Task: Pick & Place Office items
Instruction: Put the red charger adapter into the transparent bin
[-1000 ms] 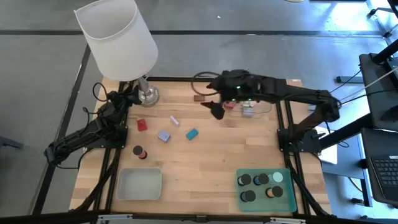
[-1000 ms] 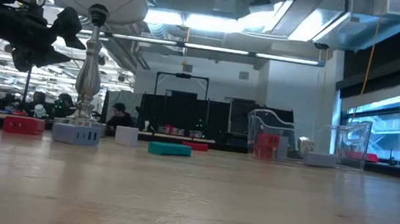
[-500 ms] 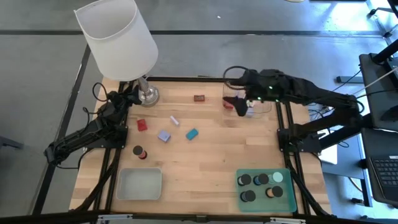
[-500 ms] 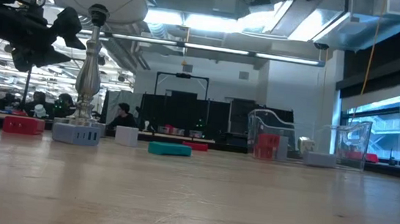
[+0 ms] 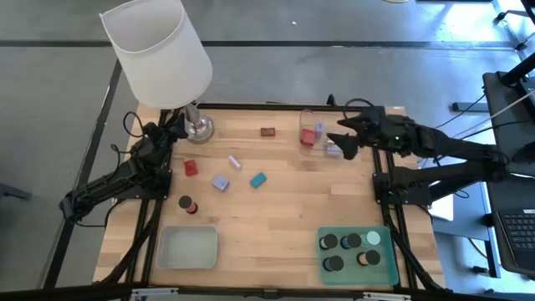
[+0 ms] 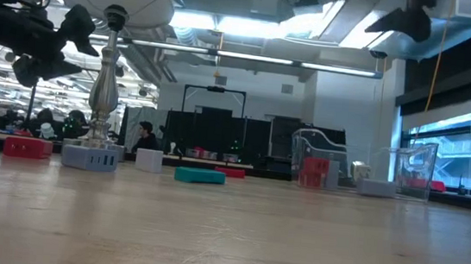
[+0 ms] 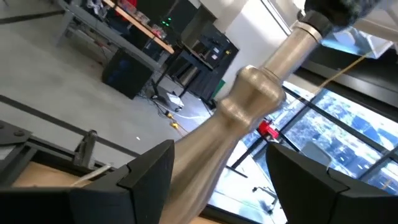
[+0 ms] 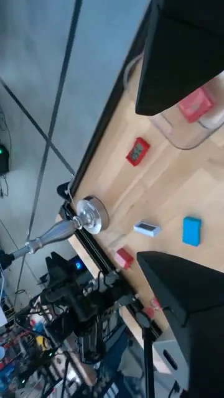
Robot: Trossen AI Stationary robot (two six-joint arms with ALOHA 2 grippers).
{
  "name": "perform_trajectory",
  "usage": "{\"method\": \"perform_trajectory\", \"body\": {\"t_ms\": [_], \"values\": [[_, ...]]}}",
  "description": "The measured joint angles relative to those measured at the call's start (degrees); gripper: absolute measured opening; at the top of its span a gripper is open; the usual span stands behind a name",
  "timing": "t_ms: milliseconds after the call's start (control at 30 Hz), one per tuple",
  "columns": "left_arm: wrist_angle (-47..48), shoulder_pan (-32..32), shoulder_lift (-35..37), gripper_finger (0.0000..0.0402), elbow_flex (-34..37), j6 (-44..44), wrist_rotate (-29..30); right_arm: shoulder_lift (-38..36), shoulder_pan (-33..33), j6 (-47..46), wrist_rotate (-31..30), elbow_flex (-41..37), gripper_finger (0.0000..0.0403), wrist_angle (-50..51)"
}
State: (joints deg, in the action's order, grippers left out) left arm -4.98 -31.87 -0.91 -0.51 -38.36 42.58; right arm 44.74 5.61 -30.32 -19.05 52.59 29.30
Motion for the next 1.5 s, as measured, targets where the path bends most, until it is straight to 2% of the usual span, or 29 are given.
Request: {"method": "perform_trajectory", "body": {"t_ms": [67,100,267,333,467,667,867,1100,1200,1300,1400,1500], "values": [[-0.2,0.0,0.0,0.0251,0.0,0.0,-0.6,-2.0,0.0,-0.6,0.0,-2.1,0.0378,-0.1],[-1.1,0.0,0.0,0.0251,0.0,0.0,-3.0,-2.9,0.0,-0.8,0.0,-3.1,0.0378,-0.6],[-11.9,1.3,0.0,0.0251,-0.2,1.1,-25.9,-6.1,0.0,-2.3,0.0,-7.0,0.0378,-5.7],[-15.0,3.1,-0.4,0.0251,-1.5,1.4,-29.6,-6.4,0.0,-2.0,0.0,-8.0,0.0378,-8.0],[-16.0,8.6,-3.4,0.0251,-5.9,3.2,-30.6,-6.5,0.0,-1.0,0.0,-8.3,0.0378,-8.3],[-16.1,19.3,-16.8,0.0251,-12.1,3.1,-28.9,-6.5,0.0,-0.7,0.2,-8.3,0.0378,-8.3],[-15.8,29.0,-34.5,0.0251,-17.2,3.2,-22.8,-6.5,0.0,-0.7,0.2,-8.3,0.0378,-8.3],[-12.6,37.3,-48.8,0.0251,-22.5,0.1,-7.2,-6.5,0.0,0.5,0.7,-8.3,0.0378,-8.1],[-5.6,41.0,-54.3,0.0251,-27.0,-5.3,-2.2,-6.5,0.0,1.0,0.7,-8.3,0.0378,-7.6],[5.4,44.2,-60.1,0.0251,-33.4,-10.3,1.3,-6.5,0.0,1.2,0.7,-8.3,0.0378,-7.0],[20.8,46.1,-66.0,0.0251,-41.4,-16.3,3.4,-6.5,0.0,2.3,0.7,-8.3,0.0378,-6.5],[39.1,46.3,-71.4,0.0251,-49.2,-26.1,2.6,-6.5,0.0,3.4,0.7,-8.3,0.0378,-6.3]]}}
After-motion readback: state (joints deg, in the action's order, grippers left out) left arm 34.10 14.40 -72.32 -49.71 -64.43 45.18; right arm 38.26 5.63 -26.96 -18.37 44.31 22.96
